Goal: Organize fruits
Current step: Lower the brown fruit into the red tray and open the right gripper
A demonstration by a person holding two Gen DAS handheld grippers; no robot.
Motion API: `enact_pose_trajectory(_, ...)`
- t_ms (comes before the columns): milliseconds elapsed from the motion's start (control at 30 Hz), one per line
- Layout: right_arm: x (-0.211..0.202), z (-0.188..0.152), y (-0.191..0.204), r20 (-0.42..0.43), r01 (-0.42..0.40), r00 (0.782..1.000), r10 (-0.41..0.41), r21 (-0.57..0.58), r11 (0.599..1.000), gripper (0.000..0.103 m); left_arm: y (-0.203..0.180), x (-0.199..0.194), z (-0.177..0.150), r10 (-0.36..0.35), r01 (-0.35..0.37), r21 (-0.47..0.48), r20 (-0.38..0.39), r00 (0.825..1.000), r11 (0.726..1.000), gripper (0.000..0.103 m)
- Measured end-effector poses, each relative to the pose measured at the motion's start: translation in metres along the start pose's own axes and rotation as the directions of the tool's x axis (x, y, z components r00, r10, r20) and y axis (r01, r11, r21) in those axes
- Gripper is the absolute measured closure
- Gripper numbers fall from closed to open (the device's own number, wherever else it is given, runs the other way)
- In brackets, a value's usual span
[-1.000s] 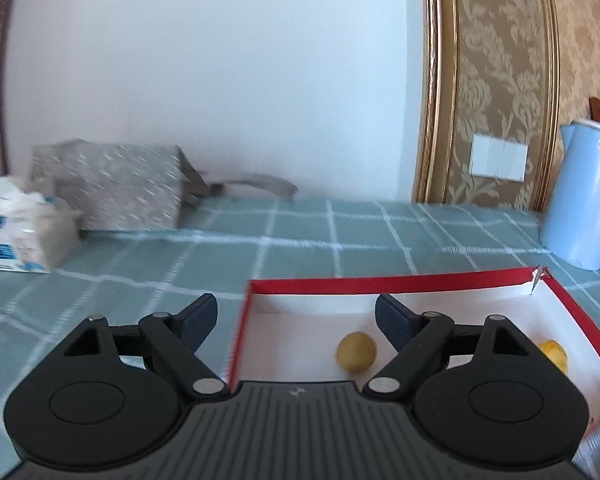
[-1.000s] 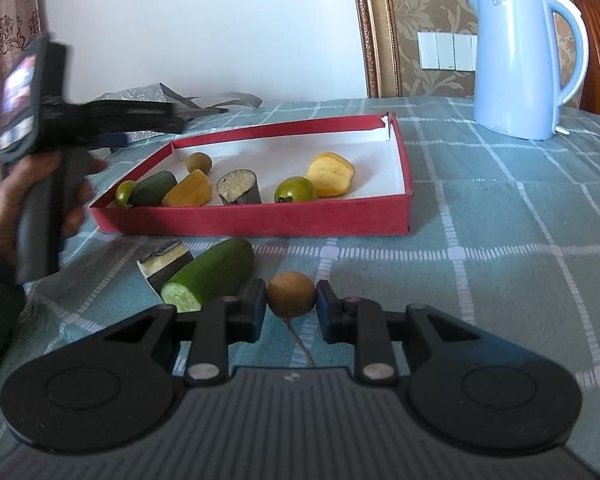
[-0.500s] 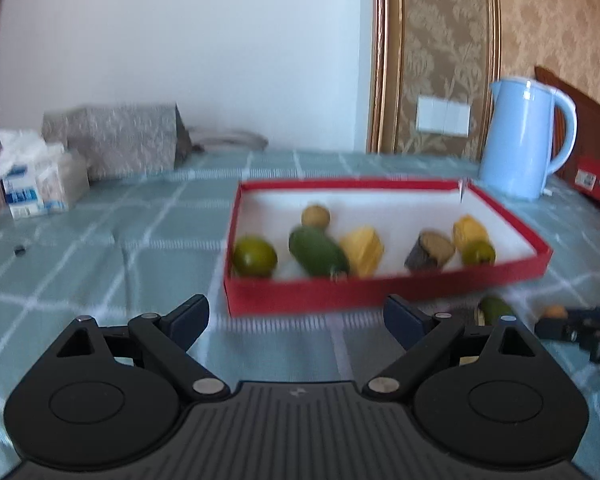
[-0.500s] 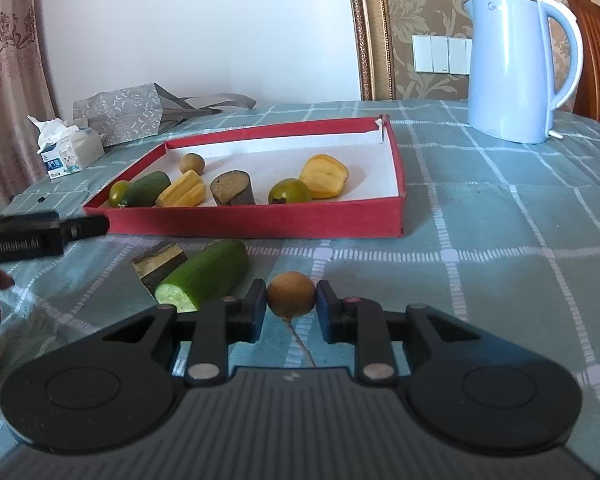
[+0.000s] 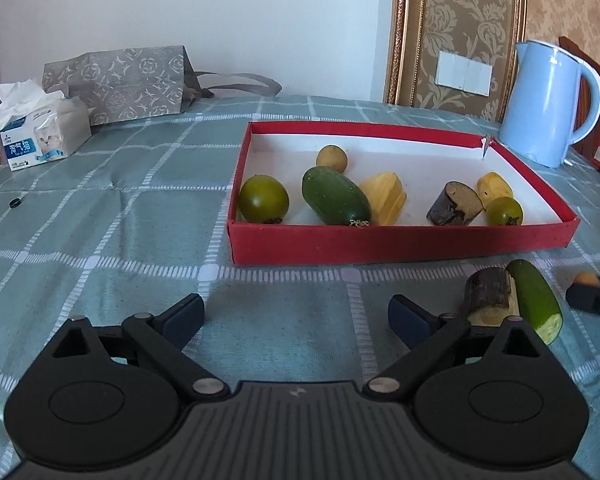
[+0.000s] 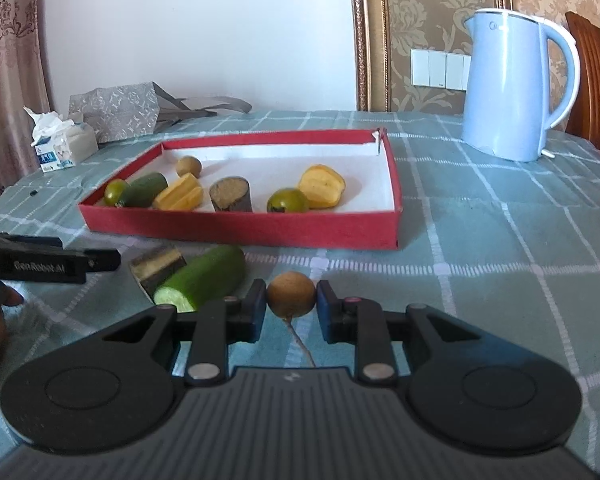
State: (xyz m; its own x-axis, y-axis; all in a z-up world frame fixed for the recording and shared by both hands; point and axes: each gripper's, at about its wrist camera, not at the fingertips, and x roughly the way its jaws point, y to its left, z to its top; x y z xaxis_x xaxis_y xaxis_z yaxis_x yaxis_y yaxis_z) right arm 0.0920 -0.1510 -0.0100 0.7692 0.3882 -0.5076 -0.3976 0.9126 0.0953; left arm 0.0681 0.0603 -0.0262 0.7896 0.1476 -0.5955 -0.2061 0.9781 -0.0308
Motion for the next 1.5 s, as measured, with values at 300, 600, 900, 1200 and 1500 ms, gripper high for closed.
enact_pose_trajectory(300,0.008,0.063,0.007,0.091,0.032,0.996,-0.024,-0.084,0.996,0.078,-0.003,0.002,0.002,0.006,-0.006,0.022,-0.011,1.0,1.0,0.001)
enact_pose_trajectory(600,0.062,0.106,0.022,0.075,0.06,0.996,-0.049,-0.147,0.987,0.078,-0.006,0.003,0.001,0.013,-0.013,0.035,-0.017,1.0,0.999,0.0)
enact_pose_trajectory(900,0.138,0.118,0.03,-0.042,0.088,0.994,-0.098,-0.198,0.976,0.078,-0.006,0.003,0.001,0.013,-0.012,0.035,-0.017,1.0,0.999,0.0)
enact_pose_trajectory(1200,0.159,0.121,0.028,-0.096,0.054,0.993,-0.072,-0.179,0.982,0.061,-0.006,0.003,0.002,0.013,-0.012,0.035,-0.017,1.0,0.999,0.0)
enact_pose_trajectory(1500,0.123,0.122,0.014,-0.012,0.068,0.997,-0.07,-0.12,0.99,0.024,-0.006,0.003,0.002,0.013,-0.012,0.035,-0.017,1.0,0.999,0.0)
